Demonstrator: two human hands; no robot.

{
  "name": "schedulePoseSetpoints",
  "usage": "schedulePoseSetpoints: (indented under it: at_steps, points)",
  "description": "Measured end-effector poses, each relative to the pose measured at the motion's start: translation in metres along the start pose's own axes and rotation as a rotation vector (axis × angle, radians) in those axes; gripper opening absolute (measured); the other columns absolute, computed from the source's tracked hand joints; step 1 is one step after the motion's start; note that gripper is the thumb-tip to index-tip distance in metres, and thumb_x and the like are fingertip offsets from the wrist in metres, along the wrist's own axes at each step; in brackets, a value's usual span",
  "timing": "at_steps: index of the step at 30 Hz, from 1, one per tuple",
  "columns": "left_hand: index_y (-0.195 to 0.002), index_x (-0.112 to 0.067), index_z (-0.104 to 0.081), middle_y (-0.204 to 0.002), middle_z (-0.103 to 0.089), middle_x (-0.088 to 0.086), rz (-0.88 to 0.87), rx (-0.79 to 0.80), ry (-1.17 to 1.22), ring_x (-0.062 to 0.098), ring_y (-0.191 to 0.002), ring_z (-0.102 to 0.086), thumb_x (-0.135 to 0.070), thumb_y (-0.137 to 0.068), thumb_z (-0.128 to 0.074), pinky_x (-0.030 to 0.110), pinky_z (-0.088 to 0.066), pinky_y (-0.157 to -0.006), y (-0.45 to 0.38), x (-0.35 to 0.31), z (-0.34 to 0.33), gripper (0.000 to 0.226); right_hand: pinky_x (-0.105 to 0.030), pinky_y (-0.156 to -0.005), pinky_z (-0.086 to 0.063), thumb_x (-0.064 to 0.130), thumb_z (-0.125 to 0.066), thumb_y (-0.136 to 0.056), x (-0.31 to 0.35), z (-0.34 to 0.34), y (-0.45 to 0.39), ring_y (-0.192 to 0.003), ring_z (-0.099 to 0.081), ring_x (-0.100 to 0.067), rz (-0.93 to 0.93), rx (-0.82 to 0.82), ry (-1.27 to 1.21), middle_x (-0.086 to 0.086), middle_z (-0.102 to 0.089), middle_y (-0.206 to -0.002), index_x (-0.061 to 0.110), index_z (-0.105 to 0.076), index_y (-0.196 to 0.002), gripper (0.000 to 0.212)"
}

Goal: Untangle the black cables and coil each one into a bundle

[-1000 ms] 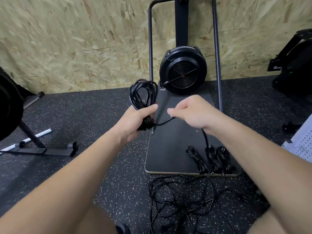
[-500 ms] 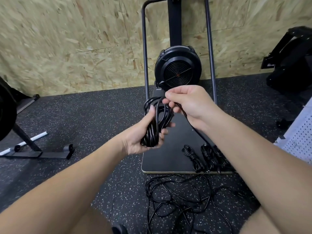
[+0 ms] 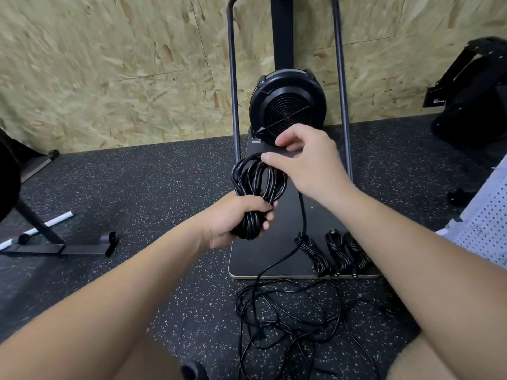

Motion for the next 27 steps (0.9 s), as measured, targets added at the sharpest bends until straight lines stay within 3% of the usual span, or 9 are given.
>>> schedulePoseSetpoints:
  at_steps: [4, 6, 8, 12, 14, 17, 20, 23, 27]
  points:
    - [-0.112, -0.005, -0.067, -0.084, -0.060, 0.009, 0.043, 0.067, 0.025, 0.019, -0.066, -0.055, -0.011, -0.091, -0.063, 0.031, -0.051, -0.061, 0.008, -0.003, -0.002, 0.022, -0.032, -0.115, -0.048, 0.057, -0.076, -0.098, -0.008, -0.023, 0.009, -0.128, -0.060, 0.007, -0.068, 0.361, -0.122, 0.022, -0.065, -0.143, 0.039, -0.065, -0.143, 0.050]
    - [-0.114, -0.002, -0.066, -0.083, -0.058, 0.009, 0.093, 0.159, -0.015, 0.019, -0.064, -0.055, -0.008, -0.094, -0.057, 0.030, -0.052, -0.059, 0.014, 0.000, -0.012, 0.023, -0.028, -0.119, -0.039, 0.058, -0.071, -0.101, 0.001, -0.031, 0.016, -0.139, -0.051, 0.009, 0.058, 0.470, -0.057, 0.024, -0.057, -0.155, 0.043, -0.056, -0.154, 0.056]
    - [-0.111, -0.002, -0.066, -0.081, -0.056, 0.009, 0.118, 0.211, -0.051, 0.020, -0.065, -0.054, -0.005, -0.092, -0.055, 0.031, -0.051, -0.061, 0.018, 0.003, -0.018, 0.022, -0.028, -0.119, -0.036, 0.073, -0.071, -0.093, 0.005, -0.035, 0.020, -0.146, -0.045, 0.006, 0.096, 0.526, 0.052, 0.027, -0.051, -0.160, 0.049, -0.052, -0.156, 0.070]
    - [-0.105, -0.004, -0.067, -0.081, -0.058, 0.010, 0.128, 0.183, -0.233, 0.021, -0.067, -0.056, -0.004, -0.090, -0.060, 0.031, -0.049, -0.064, 0.022, 0.003, -0.019, 0.017, -0.034, -0.115, -0.048, 0.094, -0.071, -0.072, 0.000, -0.034, 0.021, -0.129, -0.060, 0.003, 0.043, 0.596, 0.188, 0.028, -0.065, -0.142, 0.052, -0.063, -0.145, 0.084]
    - [-0.098, -0.006, -0.068, -0.080, -0.061, 0.009, 0.122, 0.155, -0.339, 0.019, -0.067, -0.058, -0.002, -0.095, -0.067, 0.030, -0.050, -0.062, 0.024, 0.003, -0.019, 0.006, -0.033, -0.103, -0.056, 0.094, -0.072, -0.072, -0.004, -0.035, 0.023, -0.111, -0.068, 0.003, 0.028, 0.617, 0.201, 0.025, -0.075, -0.122, 0.049, -0.075, -0.126, 0.070]
    - [-0.093, -0.009, -0.070, -0.082, -0.067, 0.007, 0.085, 0.046, -0.447, 0.019, -0.074, -0.063, -0.011, -0.096, -0.080, 0.032, -0.053, -0.069, 0.020, 0.003, -0.011, 0.011, -0.036, -0.073, -0.059, 0.079, -0.079, -0.080, -0.007, -0.037, 0.027, -0.074, -0.070, -0.007, 0.013, 0.542, 0.135, 0.009, -0.078, -0.082, 0.032, -0.079, -0.087, 0.047]
    - [-0.098, 0.001, -0.073, -0.085, -0.070, 0.010, 0.058, -0.052, -0.448, 0.023, -0.079, -0.063, -0.016, -0.090, -0.087, 0.034, -0.051, -0.073, 0.018, 0.000, -0.006, 0.023, -0.044, -0.077, -0.059, 0.052, -0.086, -0.086, -0.004, -0.035, 0.024, -0.074, -0.069, -0.013, 0.072, 0.401, 0.059, 0.005, -0.076, -0.077, 0.027, -0.079, -0.078, 0.027]
    - [-0.099, 0.004, -0.073, -0.087, -0.072, 0.014, -0.007, -0.109, -0.336, 0.025, -0.075, -0.063, -0.009, -0.090, -0.085, 0.034, -0.049, -0.071, 0.019, -0.005, -0.008, 0.020, -0.038, -0.073, -0.056, 0.036, -0.089, -0.086, -0.001, -0.024, 0.018, -0.071, -0.067, -0.013, 0.076, 0.352, -0.086, 0.001, -0.077, -0.077, 0.024, -0.083, -0.078, 0.016]
    - [-0.105, -0.004, -0.066, -0.093, -0.067, 0.016, -0.051, 0.039, -0.281, 0.031, -0.087, -0.065, 0.004, -0.093, -0.078, 0.053, -0.063, -0.091, 0.026, -0.005, -0.020, 0.019, -0.034, -0.065, -0.044, 0.035, -0.094, -0.086, -0.011, -0.009, 0.012, -0.065, -0.055, -0.019, -0.008, 0.290, -0.271, -0.016, -0.076, -0.076, 0.019, -0.086, -0.080, 0.019]
Point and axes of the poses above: each hand's wrist, its own y-axis away from the middle knuckle, its own z-axis out of the back of the hand, x = y × z, the point moved 6 cm from there along -y, towards the middle knuckle
